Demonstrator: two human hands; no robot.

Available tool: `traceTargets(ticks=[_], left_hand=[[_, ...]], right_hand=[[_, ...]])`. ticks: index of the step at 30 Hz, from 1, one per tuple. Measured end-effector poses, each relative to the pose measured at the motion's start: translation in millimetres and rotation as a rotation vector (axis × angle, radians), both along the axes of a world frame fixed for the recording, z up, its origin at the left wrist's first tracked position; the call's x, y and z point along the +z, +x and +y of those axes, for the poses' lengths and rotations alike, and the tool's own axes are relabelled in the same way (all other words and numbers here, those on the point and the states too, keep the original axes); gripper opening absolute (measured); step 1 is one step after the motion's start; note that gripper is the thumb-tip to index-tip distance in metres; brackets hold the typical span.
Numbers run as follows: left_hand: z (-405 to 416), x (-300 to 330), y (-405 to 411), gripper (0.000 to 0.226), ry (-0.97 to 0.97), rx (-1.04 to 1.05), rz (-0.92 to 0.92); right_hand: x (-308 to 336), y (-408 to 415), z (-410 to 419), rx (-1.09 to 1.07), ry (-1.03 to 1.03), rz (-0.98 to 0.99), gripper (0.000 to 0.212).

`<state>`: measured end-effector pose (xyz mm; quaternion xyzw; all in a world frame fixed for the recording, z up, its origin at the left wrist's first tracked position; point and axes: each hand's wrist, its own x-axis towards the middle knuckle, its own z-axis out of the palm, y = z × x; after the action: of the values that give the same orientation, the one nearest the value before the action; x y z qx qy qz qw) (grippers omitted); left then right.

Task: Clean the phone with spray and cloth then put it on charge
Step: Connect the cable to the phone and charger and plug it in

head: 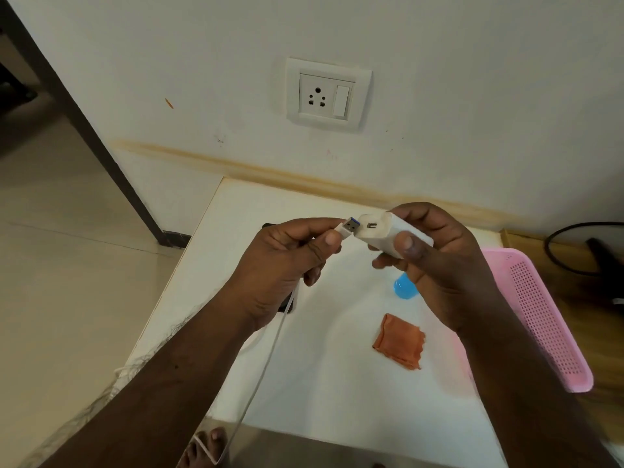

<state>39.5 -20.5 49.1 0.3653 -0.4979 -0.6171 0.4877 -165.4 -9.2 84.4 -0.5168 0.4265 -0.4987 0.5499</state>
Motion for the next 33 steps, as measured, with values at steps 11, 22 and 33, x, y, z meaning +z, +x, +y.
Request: traceTargets(ticks=[11,22,33], left_hand=[[0,-2,-2,0.017,0.007,0.026,-0.081],[-5,-9,-3,0.017,0.131,0.117,0.001],[-2,-10,-4,0.013,0.091,0.0,-0.004]], right_hand=[[2,5,2,-0.069,0.084,0.165,0.038],[-1,8,1,-0.102,0.092,0.22,0.028],[-5,5,-1,-0.137,0.083,0.22,0.03]])
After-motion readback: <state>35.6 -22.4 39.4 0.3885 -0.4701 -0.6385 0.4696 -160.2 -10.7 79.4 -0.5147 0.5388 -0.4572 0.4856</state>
